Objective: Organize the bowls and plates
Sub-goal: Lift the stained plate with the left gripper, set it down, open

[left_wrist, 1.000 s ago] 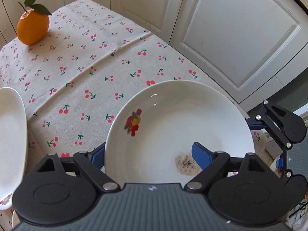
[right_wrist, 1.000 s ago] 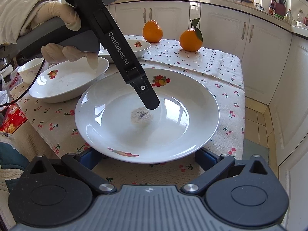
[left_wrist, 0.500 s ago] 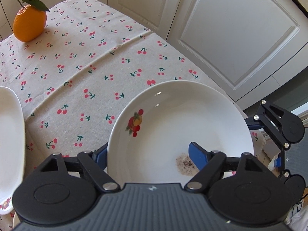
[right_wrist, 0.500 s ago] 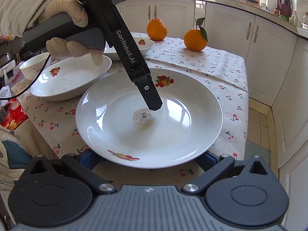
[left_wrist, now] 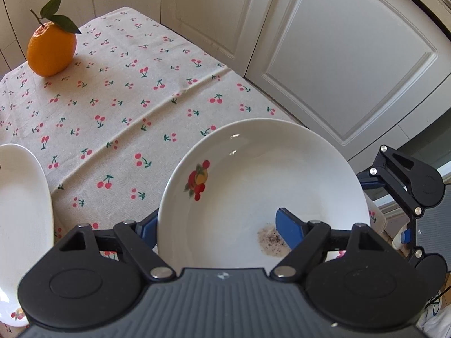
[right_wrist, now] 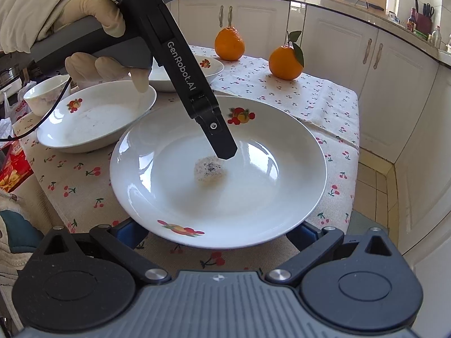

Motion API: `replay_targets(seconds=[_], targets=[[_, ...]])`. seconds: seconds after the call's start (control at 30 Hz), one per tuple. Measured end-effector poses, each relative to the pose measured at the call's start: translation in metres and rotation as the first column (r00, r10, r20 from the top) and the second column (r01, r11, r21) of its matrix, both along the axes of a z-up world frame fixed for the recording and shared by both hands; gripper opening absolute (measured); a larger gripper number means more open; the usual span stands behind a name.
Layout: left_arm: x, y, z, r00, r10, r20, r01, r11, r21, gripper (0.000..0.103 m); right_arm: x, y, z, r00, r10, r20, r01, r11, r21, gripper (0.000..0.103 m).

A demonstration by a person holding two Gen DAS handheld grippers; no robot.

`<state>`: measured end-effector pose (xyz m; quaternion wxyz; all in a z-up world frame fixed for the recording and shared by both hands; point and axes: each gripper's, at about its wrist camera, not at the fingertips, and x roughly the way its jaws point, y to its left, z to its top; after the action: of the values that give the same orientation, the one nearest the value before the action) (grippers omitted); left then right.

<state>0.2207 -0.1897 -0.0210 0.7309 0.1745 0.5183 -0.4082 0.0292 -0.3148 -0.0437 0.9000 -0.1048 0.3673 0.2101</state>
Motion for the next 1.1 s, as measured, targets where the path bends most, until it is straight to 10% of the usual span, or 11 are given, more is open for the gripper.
replay_targets(seconds=[1.1], targets=[[0.081, -0.034, -0.019, 0.996, 0.065, 0.057, -0.064, 0.997, -0.031, 0.082, 0.080, -0.037, -0.010, 0.999, -0.033, -0.005, 0.033, 0.999, 0.002, 0.103]])
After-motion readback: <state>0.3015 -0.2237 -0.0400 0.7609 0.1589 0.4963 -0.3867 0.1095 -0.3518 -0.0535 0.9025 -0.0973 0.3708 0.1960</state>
